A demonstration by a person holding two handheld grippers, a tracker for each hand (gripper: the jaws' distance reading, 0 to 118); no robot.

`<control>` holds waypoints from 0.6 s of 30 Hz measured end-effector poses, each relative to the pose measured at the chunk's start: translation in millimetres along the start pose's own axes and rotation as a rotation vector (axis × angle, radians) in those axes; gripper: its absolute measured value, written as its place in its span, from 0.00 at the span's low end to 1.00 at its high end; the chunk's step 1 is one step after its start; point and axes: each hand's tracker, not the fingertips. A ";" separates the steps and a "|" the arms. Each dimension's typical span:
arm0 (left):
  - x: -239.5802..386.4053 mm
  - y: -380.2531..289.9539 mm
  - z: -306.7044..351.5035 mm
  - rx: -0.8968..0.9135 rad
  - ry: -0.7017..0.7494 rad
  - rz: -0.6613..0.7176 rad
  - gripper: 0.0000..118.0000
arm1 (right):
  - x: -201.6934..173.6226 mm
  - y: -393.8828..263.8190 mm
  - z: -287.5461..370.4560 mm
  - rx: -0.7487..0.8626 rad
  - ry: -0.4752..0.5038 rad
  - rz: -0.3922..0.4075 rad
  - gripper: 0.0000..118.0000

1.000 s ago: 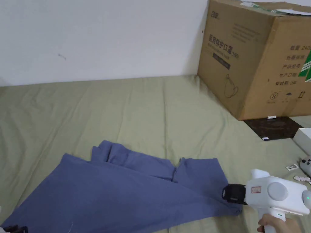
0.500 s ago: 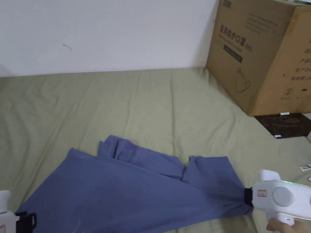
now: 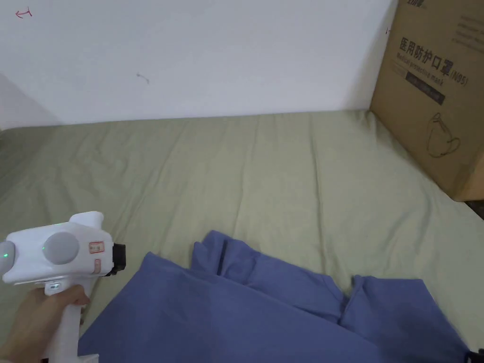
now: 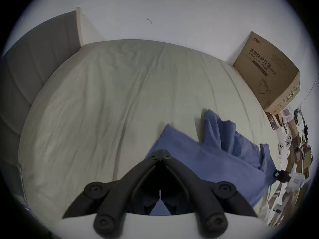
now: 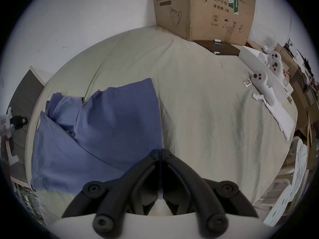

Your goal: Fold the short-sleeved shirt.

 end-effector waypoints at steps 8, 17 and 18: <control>15.7 18.5 -72.6 -0.111 -0.004 -0.084 1.00 | 0.8 5.9 -5.3 -0.034 0.033 -0.060 0.01; 12.9 7.3 -106.5 -0.173 0.040 -0.096 0.40 | 6.5 10.0 -10.7 -0.058 0.038 -0.099 0.01; 13.8 8.2 -100.2 -0.169 0.049 -0.102 0.20 | 5.5 10.7 -11.8 -0.061 0.037 -0.096 0.01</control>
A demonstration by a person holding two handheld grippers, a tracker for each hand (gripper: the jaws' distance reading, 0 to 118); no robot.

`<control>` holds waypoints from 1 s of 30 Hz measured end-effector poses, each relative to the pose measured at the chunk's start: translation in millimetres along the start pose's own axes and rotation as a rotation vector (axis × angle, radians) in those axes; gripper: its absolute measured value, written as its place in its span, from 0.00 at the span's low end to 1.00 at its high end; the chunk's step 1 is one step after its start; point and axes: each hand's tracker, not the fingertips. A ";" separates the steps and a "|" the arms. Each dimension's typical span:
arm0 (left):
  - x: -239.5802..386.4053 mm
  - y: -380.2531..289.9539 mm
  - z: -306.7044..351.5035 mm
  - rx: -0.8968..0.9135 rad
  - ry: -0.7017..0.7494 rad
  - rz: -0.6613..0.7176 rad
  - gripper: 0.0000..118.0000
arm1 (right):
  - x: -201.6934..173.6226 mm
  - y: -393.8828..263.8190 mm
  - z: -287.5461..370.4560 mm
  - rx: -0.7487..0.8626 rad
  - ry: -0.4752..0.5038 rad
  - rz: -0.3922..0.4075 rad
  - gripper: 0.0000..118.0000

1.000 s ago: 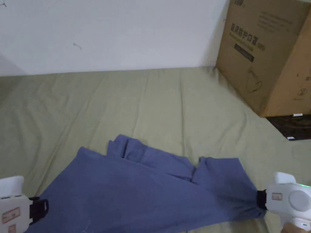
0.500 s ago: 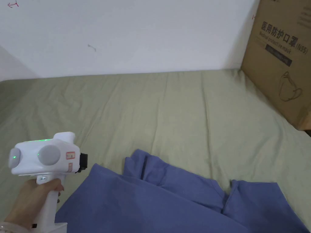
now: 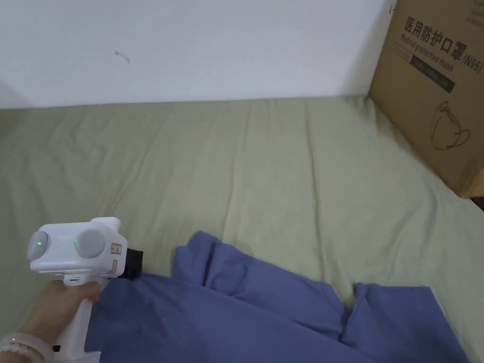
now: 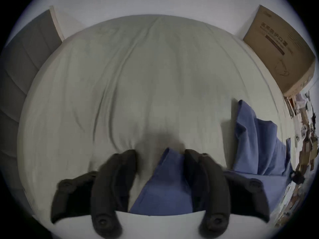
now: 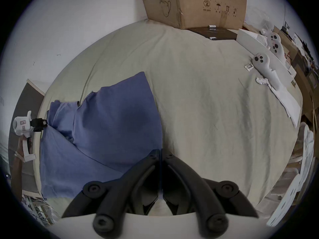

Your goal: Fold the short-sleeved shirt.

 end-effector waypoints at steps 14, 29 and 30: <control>-22.4 4.1 175.6 0.252 0.014 -0.020 0.02 | -48.7 61.6 56.4 0.147 0.013 0.022 0.01; -59.3 62.3 418.3 0.655 0.171 0.051 0.02 | -173.8 255.5 205.2 0.487 0.127 0.114 0.01; -58.2 70.7 425.3 0.664 0.183 0.048 0.02 | -182.9 269.6 215.5 0.514 0.133 0.121 0.01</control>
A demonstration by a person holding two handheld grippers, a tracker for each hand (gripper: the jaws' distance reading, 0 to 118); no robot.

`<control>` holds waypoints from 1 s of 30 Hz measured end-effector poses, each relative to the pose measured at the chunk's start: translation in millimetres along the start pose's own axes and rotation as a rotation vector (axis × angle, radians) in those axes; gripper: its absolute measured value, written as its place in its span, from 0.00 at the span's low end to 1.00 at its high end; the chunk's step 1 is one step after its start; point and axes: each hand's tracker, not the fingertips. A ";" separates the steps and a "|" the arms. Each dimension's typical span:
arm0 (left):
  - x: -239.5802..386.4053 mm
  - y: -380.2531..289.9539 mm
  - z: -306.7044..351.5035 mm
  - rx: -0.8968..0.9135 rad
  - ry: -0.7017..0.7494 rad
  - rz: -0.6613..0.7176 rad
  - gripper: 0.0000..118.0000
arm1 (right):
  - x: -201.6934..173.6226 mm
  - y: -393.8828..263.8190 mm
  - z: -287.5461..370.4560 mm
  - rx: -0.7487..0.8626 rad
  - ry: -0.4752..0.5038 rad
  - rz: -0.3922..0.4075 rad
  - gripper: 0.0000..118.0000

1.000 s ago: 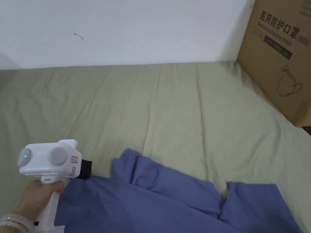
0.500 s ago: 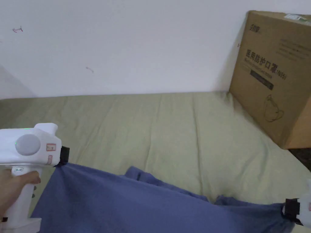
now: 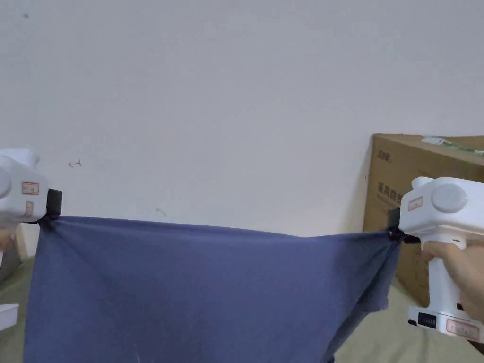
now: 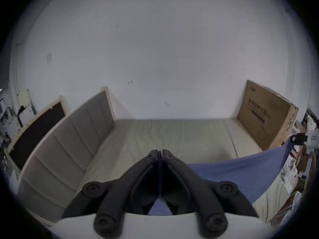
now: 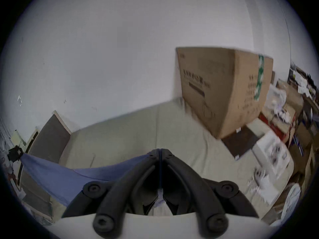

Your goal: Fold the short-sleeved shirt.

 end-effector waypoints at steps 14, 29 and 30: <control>10.4 145.4 -54.9 0.200 0.123 -0.013 0.02 | -77.5 200.7 4.6 0.255 -0.044 0.023 0.01; 17.9 71.3 -151.0 0.236 0.168 -0.052 0.02 | -82.2 145.3 -93.8 0.174 -0.056 0.053 0.01; 20.4 51.5 -167.2 0.188 0.172 -0.058 0.02 | -79.6 130.3 -112.9 0.134 -0.066 0.064 0.01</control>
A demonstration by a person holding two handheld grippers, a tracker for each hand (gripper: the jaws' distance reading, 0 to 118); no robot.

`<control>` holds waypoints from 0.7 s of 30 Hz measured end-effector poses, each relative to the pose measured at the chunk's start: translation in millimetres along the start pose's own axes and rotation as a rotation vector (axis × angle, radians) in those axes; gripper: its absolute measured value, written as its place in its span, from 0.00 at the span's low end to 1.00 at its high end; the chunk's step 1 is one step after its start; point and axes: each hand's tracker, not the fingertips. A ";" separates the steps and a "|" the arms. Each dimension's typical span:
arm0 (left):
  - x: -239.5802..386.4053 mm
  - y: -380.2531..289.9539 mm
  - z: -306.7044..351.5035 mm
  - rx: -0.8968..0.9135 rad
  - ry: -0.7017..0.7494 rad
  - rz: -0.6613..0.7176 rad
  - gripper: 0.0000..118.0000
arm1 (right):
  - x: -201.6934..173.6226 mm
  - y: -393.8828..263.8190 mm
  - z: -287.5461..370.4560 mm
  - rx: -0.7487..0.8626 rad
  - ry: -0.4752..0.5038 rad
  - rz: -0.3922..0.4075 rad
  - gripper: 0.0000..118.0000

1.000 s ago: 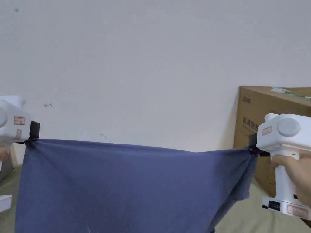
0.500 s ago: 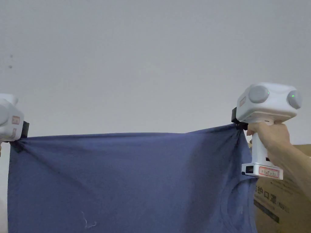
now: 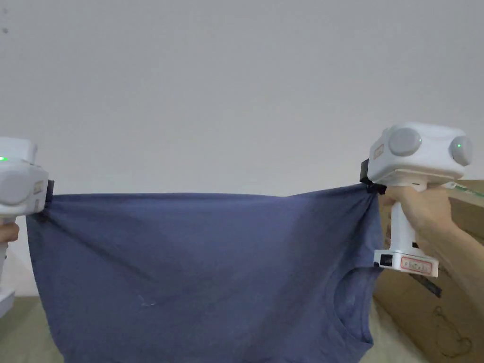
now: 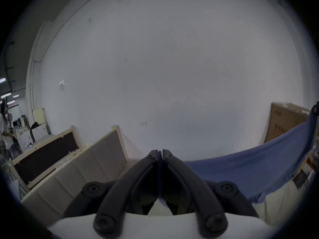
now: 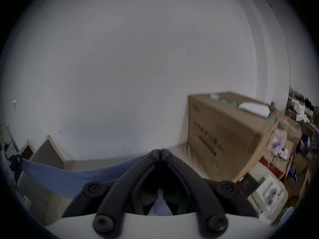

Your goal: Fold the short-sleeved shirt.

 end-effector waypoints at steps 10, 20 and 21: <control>64.2 -234.9 -107.3 -0.479 -0.002 -0.101 0.02 | -8.0 -213.1 -161.2 -0.419 -0.079 0.098 0.01; 43.9 -332.6 -86.5 -0.607 -0.049 -0.096 0.02 | 36.7 -329.6 -173.5 -0.561 -0.080 0.124 0.01; 36.8 -335.4 -75.5 -0.603 -0.062 -0.075 0.02 | 39.0 -332.8 -153.0 -0.542 -0.079 0.122 0.01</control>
